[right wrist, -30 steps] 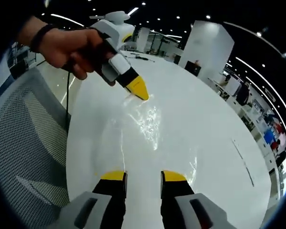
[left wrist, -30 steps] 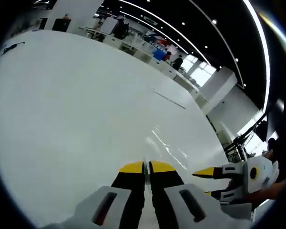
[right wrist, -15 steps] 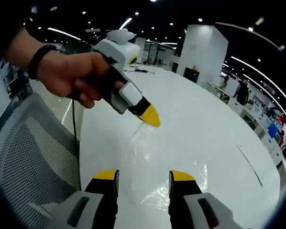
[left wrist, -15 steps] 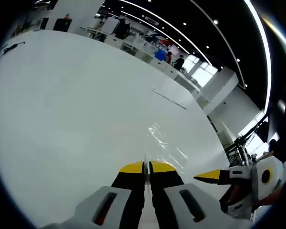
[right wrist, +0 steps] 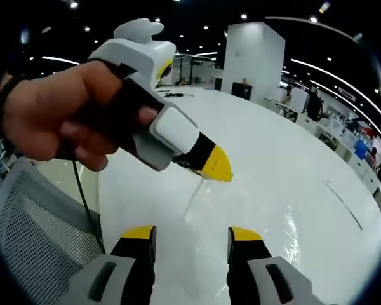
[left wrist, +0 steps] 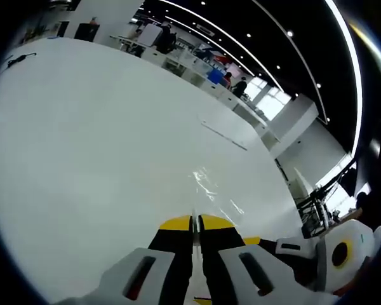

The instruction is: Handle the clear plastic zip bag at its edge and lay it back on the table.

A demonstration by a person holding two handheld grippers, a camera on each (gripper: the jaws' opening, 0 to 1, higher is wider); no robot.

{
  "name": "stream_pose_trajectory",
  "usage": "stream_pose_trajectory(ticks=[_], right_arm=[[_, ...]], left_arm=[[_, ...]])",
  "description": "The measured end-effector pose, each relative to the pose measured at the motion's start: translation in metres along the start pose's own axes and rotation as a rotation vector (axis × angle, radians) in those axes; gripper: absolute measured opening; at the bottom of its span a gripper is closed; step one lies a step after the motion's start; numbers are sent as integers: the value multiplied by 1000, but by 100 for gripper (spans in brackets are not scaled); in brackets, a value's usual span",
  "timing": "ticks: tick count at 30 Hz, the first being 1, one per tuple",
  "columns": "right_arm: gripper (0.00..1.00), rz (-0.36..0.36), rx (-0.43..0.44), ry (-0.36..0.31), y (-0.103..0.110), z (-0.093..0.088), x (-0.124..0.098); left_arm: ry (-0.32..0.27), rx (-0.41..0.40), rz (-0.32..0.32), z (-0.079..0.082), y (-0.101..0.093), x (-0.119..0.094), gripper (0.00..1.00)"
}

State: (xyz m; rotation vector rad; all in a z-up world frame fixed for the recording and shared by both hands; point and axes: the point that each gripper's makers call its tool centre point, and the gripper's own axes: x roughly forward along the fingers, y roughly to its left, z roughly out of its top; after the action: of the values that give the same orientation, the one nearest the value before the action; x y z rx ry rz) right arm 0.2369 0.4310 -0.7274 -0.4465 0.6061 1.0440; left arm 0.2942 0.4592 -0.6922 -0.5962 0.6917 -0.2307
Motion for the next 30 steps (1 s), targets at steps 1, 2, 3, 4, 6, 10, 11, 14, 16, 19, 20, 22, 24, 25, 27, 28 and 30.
stream_pose_trajectory(ticks=[1,2,3,4,6,10,11,14,16,19,20,22,24,25,27,28,30], right_arm=[[40,-3,1,1,0,0,0],[40,-13,1,6,-2,-1,2],[40,-20,4,9,-3,-1,4],[40,-26,5,11,-4,-2,4],[37,-37,6,22,-6,-4,7],[27,-38,-2,26,-5,-5,6],[24,-33,-3,25,-3,-5,5],[15,-31,-11,27,-2,-5,4],[12,-30,-11,29,-3,-6,4],[9,-35,-21,29,-3,-7,0],[8,-35,-28,31,-3,-7,0],[4,-30,-46,34,-1,-7,0],[1,-31,-63,35,-1,-8,-2],[0,-29,-66,34,2,-7,-4],[0,-27,-73,36,2,-8,-3],[0,-28,-82,38,3,-9,-3],[0,-25,-99,39,3,-8,-1]], left_arm=[[-1,-1,2,0,0,0,0],[0,-5,-3,-1,-2,1,0],[2,-4,-4,-2,-3,1,0],[2,-2,-4,-3,-3,1,0],[2,-5,-7,-4,-5,0,0],[4,-16,-8,-7,-6,-1,0],[2,-17,-9,-8,-6,-1,0],[5,-24,-8,-10,-5,-1,0],[3,-34,-8,-12,-5,-2,0],[3,-41,-4,-13,-5,-3,0],[3,-43,-4,-14,-5,-3,0],[6,-44,0,-15,-3,-2,1],[7,-47,6,-16,-1,-2,1],[8,-47,9,-17,-1,-3,1],[8,-52,9,-18,1,-2,1],[9,-52,10,-18,2,-2,1],[8,-41,12,-19,3,-3,1]])
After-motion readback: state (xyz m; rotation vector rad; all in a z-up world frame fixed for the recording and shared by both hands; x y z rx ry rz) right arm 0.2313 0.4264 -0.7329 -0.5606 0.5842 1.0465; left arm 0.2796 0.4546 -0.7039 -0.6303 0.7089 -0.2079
